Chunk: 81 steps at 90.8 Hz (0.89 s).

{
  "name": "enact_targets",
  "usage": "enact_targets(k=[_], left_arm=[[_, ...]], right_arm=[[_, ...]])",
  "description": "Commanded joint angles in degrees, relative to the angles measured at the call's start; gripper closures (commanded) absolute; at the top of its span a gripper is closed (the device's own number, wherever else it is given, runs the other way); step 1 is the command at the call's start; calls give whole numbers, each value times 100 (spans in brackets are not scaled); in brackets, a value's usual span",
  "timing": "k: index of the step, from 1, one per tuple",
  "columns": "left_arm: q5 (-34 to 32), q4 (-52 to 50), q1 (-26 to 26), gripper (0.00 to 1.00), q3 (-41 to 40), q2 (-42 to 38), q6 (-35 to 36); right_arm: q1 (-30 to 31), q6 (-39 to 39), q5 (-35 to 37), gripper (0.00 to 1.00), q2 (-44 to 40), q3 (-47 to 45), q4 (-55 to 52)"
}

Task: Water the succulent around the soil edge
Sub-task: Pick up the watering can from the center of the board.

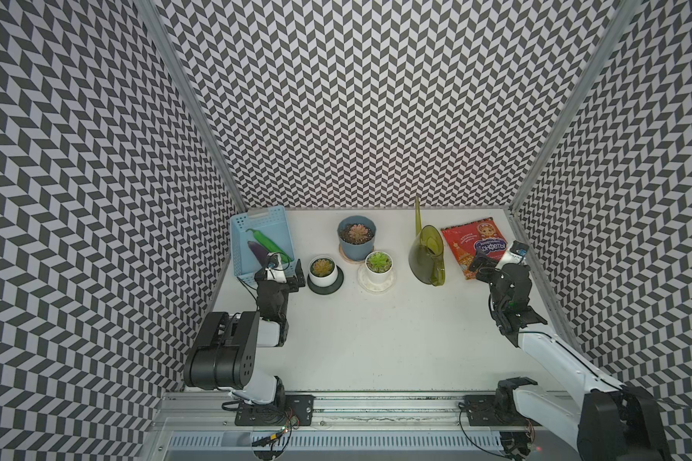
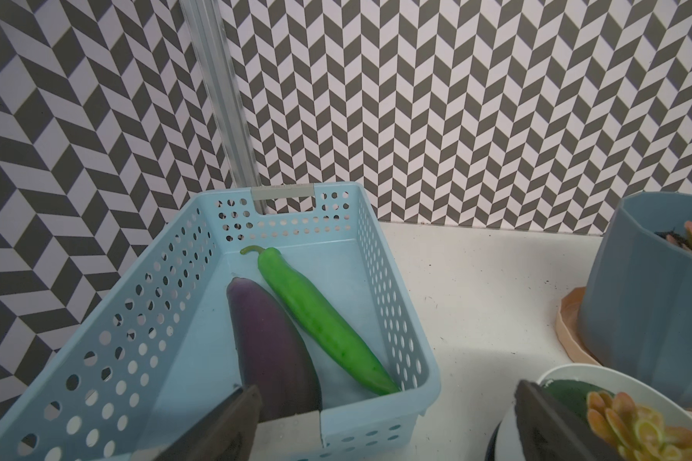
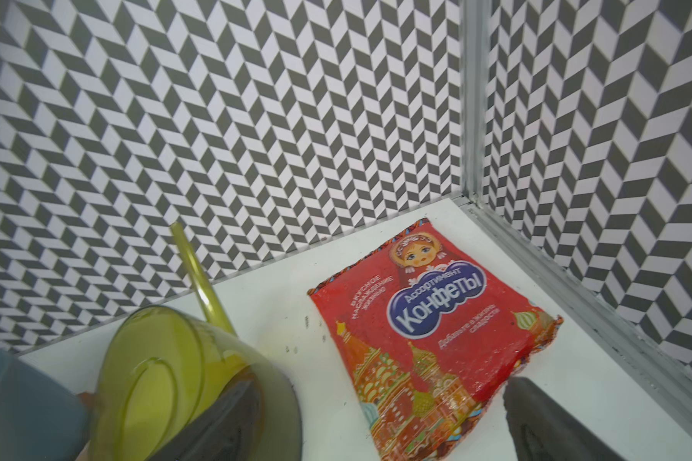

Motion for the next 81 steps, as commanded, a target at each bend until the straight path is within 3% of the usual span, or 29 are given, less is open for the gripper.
enact_targets(k=[1, 19, 35, 62, 81], left_arm=[[-122, -591, 9, 0, 194, -441, -109], [-577, -1233, -16, 0, 140, -1265, -408], [-826, -1679, -71, 0, 124, -1980, -743], [-783, -2090, -131, 0, -53, -3059, -1450], [-480, -2192, -183, 0, 22, -3171, -1680]], right_arm=[[656, 103, 161, 0, -68, 262, -1035], [1856, 287, 268, 0, -97, 579, -1873], [2461, 590, 230, 1, -255, 912, -2539], [2643, 789, -426, 0, 124, 1319, -3263], [2533, 917, -55, 3, 597, 1708, -3658]])
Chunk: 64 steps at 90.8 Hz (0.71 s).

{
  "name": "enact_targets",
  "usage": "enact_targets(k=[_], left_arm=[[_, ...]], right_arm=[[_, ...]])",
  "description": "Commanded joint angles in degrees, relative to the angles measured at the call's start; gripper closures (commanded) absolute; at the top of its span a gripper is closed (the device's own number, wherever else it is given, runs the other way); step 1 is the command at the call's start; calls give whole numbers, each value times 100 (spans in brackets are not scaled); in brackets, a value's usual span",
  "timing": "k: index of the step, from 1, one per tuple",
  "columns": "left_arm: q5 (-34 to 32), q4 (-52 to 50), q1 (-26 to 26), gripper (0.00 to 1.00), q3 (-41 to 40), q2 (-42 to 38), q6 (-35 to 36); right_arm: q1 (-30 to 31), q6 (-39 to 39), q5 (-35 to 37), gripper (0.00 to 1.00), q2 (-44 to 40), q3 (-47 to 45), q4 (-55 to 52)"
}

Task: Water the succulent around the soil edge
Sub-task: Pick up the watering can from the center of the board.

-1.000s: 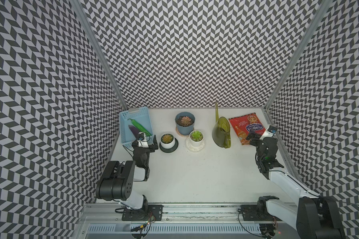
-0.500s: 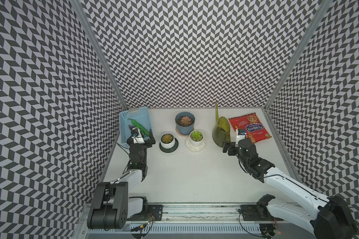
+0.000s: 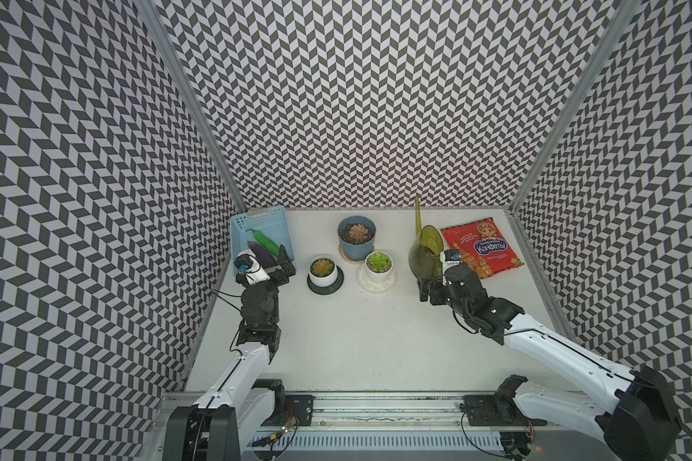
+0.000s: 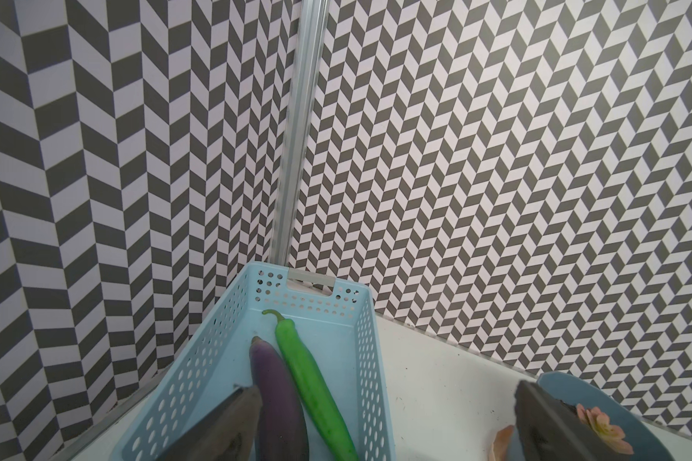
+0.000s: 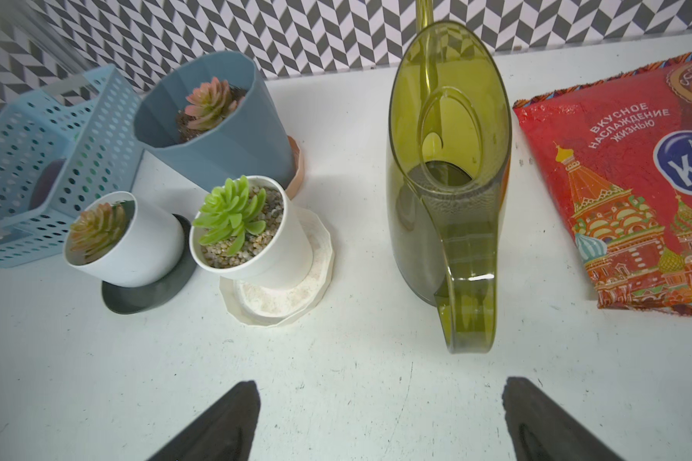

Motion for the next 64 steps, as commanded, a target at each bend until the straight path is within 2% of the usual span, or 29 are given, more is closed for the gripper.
enact_targets(k=[1, 15, 27, 38, 64], left_arm=[[209, -187, -60, 0, 26, -53, -207], [249, -227, -70, 0, 121, 103, -216], [296, -265, -70, 0, 180, 218, -208], [295, -267, -70, 0, 191, 248, -201], [209, -365, -70, 0, 239, 286, -148]], right_arm=[[-83, 55, 148, 3, 198, 300, -240], [-399, -63, 46, 6, 545, 571, -398], [-954, -360, -640, 12, 930, 706, -422], [-1114, -769, -1058, 14, 1331, 921, -424], [-1432, -981, -1023, 32, 1880, 1261, -86]])
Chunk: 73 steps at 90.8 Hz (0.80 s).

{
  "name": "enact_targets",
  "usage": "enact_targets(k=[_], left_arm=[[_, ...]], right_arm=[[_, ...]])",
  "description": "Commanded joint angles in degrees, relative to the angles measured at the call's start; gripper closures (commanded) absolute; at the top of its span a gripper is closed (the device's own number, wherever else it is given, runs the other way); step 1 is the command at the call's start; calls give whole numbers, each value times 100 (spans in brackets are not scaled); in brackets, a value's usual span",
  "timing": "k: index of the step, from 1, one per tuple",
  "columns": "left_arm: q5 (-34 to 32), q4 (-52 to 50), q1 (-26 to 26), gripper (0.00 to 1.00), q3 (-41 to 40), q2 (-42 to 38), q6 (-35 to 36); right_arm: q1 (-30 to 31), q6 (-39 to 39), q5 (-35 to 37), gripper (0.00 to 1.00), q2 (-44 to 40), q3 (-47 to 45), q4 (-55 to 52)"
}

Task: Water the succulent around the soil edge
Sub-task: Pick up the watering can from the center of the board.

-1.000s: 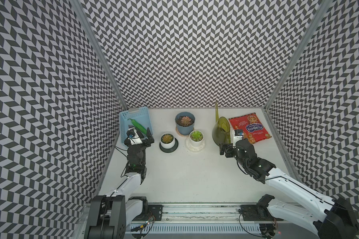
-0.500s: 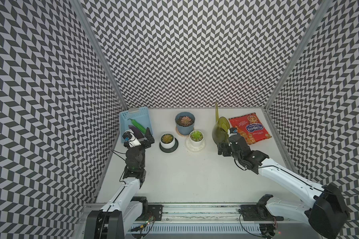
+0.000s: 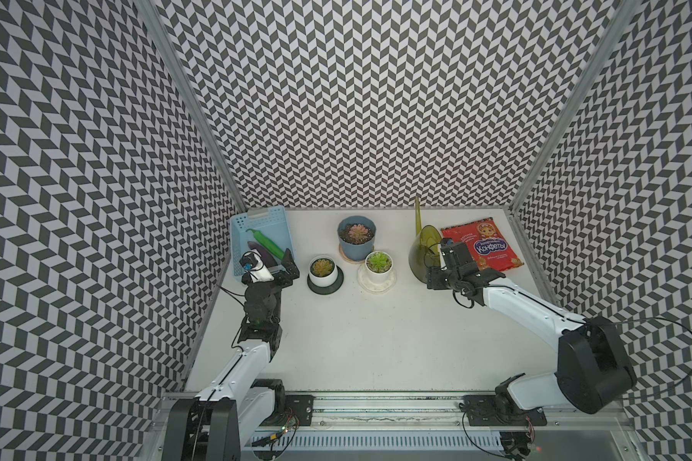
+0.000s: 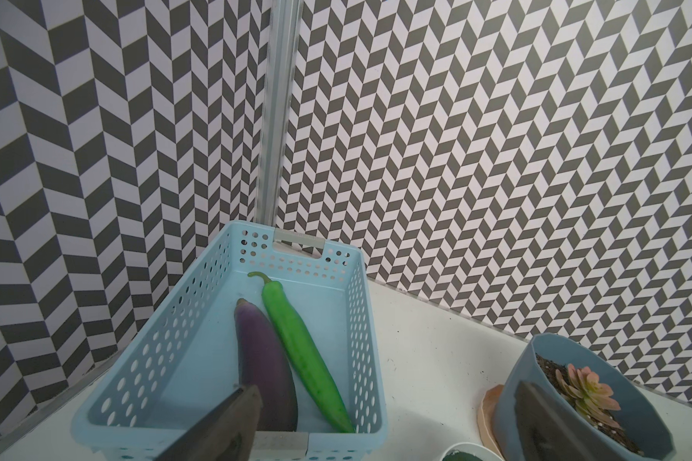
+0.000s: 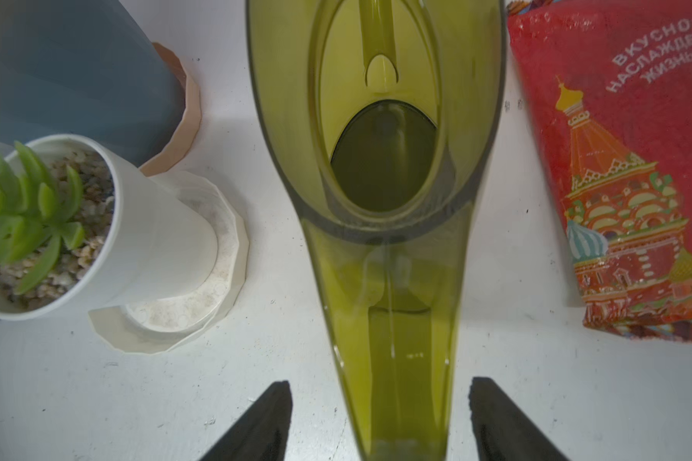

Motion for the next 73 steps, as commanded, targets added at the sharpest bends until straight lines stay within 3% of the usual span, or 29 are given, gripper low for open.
enact_targets(k=[1, 39, 59, 73], left_arm=[[16, -28, -37, 0, 187, 51, 19], [-93, -147, -42, 0, 250, 115, 38], [-134, -126, -30, 0, 242, 122, 38], [-134, -146, -28, 0, 250, 116, 51]], right_arm=[[-135, -187, -69, 32, 82, 191, 386], [-169, -368, 37, 46, 583, 564, 242], [-160, -376, -60, 50, 684, 336, 269], [-160, -378, 10, 58, 802, 377, 260]])
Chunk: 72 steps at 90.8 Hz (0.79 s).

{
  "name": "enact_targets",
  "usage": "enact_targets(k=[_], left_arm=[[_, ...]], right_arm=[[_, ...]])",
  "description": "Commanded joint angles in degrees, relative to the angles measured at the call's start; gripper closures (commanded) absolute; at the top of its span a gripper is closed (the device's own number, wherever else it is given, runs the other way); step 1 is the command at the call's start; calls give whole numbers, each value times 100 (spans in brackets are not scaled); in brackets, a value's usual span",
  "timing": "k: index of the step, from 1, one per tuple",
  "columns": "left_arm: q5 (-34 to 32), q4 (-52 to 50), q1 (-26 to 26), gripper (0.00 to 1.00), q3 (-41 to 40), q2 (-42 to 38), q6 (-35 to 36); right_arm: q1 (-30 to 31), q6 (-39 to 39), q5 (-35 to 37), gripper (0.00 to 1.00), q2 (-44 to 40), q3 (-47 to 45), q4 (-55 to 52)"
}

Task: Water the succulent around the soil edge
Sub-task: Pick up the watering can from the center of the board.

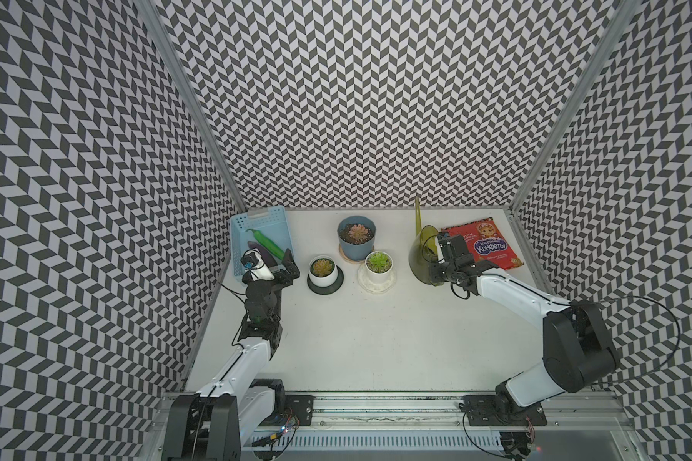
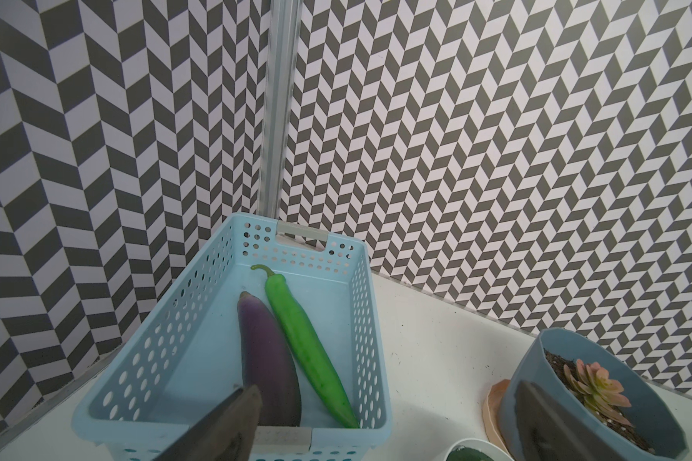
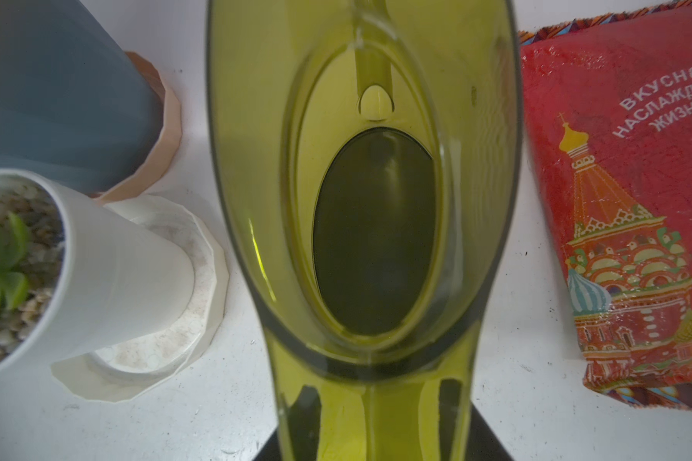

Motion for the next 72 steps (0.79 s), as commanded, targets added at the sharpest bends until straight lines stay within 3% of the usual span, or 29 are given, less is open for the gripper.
enact_targets(k=[1, 15, 36, 55, 72], left_arm=[[-69, -39, -28, 0, 193, 9, 51], [-64, -43, -31, 0, 209, -21, 47], [-65, -44, -28, 0, 211, -34, 44], [-64, -56, -28, 0, 220, -101, 54], [-82, -55, -28, 0, 202, -167, 68]], right_arm=[[0, -37, 37, 59, 105, -8, 84], [48, -35, 168, 76, 9, 166, -153], [172, 148, 814, 91, -135, 758, -1380], [210, 311, 1093, 100, -211, 1379, -2620], [302, 305, 1016, 100, -269, 1797, -3515]])
